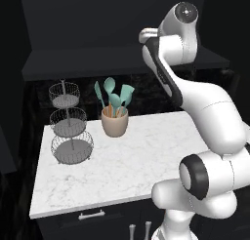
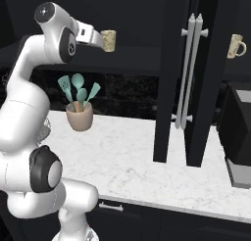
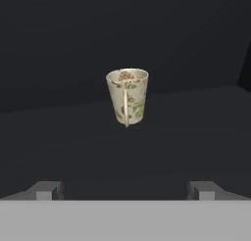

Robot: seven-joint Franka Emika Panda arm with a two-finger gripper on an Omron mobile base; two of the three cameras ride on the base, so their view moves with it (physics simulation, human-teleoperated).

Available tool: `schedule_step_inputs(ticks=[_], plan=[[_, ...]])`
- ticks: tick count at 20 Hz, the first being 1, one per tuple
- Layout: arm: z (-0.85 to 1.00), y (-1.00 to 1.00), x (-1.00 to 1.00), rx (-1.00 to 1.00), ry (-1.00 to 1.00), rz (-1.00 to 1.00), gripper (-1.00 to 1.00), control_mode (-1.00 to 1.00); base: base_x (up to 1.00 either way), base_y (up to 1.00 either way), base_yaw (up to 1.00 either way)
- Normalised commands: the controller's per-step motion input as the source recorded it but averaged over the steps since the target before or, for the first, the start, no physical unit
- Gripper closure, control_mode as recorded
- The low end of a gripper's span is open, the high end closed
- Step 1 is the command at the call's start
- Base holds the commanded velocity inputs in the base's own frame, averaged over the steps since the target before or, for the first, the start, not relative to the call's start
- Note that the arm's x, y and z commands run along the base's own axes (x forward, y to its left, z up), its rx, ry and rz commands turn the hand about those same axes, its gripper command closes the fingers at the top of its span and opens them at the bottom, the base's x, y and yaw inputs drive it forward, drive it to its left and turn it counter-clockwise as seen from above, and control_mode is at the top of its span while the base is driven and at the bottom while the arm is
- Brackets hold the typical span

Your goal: Gather all objects into one cabinet and sort the glasses and bowls to opposite sides.

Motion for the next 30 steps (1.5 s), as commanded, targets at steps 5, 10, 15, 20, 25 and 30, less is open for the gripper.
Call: schedule_step_inputs(ticks=[5,10,15,20,25,30], plan=[[0.01,0.00,0.41,0.00,0.00,0.00,-1.00,-1.00,0.00,0.00,0.00],[0.00,-0.02,0.54,0.00,0.00,0.00,-1.00,-1.00,0.00,0.00,0.00],[-0.15,-0.02,0.45,0.00,0.00,0.00,-1.00,-1.00,0.00,0.00,0.00],[-0.06,-0.06,0.48,0.00,0.00,0.00,-1.00,-1.00,0.00,0.00,0.00],[0.00,-0.19,0.51,0.03,0.00,-0.01,-1.00,-1.00,0.00,0.00,0.00],[0.00,-0.19,0.13,0.01,0.00,-0.02,-1.00,-1.00,0.00,0.00,0.00]])
